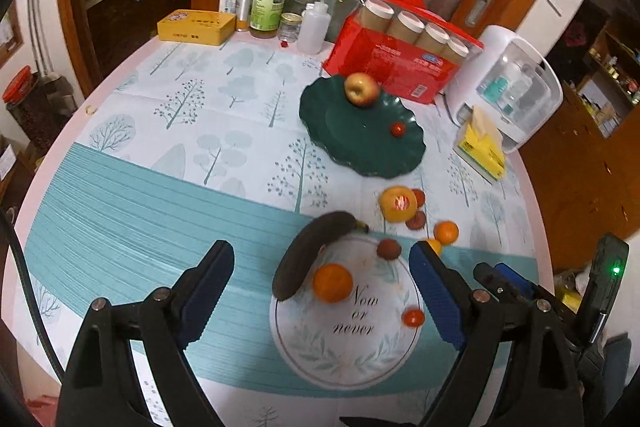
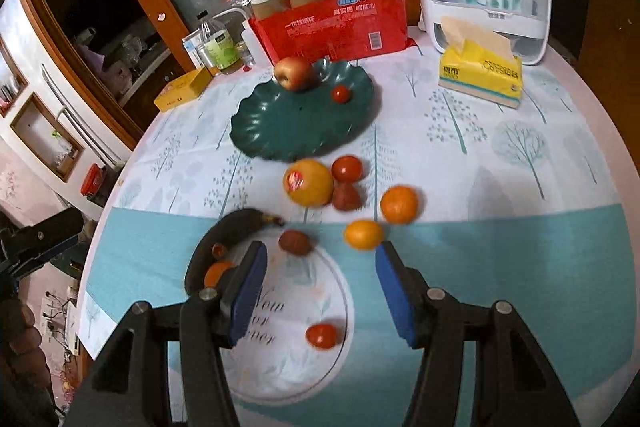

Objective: Organize fruits
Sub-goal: 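Withdraw both open tools from the green plate back over the white plate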

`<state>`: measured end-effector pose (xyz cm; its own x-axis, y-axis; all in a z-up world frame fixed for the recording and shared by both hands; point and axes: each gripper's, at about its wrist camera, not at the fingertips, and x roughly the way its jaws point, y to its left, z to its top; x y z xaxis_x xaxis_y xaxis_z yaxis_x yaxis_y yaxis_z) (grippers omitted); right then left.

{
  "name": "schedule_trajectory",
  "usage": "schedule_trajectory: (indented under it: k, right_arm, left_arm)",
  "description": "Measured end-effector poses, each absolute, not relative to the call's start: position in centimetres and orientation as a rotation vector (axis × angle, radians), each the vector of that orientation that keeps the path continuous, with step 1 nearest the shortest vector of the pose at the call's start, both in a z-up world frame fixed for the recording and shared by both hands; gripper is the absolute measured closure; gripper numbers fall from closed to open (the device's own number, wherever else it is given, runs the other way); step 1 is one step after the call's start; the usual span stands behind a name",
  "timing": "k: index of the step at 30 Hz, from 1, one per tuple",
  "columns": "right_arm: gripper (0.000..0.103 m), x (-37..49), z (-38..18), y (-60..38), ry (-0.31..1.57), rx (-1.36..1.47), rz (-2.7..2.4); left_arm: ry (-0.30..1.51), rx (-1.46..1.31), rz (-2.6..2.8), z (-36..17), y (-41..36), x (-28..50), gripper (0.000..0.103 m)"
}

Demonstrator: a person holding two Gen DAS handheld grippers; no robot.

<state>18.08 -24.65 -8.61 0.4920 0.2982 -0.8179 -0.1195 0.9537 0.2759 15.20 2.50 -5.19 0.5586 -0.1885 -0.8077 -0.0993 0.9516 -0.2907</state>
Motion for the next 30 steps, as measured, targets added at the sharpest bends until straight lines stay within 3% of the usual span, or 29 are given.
schedule_trajectory:
  k: [18, 30]
  right_arm:
    - [0.046, 6.6, -10.0, -16.5, 1.037, 0.3, 0.042]
    - [0.046, 3.6, -10.9, -14.8, 1.036, 0.29, -0.052]
  left_arm:
    - [1.043, -0.235, -0.249, -6.9, 10.9, 10.7, 0.014]
    - [1.076, -0.19, -0.33, -7.8, 10.9, 10.8, 0.014]
